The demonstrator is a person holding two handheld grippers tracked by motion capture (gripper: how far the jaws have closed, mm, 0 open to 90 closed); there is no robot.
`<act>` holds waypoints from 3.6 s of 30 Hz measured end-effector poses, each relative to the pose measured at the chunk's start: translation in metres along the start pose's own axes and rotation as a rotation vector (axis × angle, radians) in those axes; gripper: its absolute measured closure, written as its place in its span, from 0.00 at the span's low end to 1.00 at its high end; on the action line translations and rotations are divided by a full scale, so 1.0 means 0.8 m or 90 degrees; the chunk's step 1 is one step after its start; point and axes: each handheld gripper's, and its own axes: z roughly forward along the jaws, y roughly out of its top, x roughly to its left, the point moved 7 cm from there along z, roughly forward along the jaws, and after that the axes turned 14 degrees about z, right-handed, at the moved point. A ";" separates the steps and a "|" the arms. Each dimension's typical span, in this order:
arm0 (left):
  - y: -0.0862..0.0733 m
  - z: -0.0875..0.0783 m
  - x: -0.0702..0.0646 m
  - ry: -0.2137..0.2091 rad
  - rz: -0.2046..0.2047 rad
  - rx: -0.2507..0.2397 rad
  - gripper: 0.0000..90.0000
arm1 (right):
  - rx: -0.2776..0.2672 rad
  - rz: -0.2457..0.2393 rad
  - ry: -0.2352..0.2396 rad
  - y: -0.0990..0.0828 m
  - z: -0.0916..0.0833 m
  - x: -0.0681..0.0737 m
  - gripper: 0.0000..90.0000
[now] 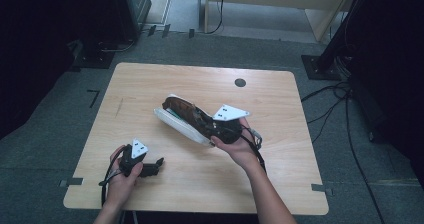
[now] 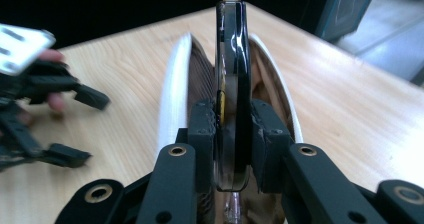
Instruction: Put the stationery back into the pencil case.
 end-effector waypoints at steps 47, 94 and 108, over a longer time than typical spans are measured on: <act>0.001 0.001 -0.005 -0.034 0.013 -0.001 0.14 | 0.083 0.059 -0.013 0.003 0.029 -0.018 0.77; 0.001 0.001 -0.006 -0.037 0.014 -0.002 0.13 | 0.050 0.237 -0.269 -0.175 -0.159 -0.140 0.00; 0.001 0.001 -0.006 -0.037 0.015 -0.001 0.13 | 0.069 0.267 -0.304 -0.222 -0.193 -0.153 0.00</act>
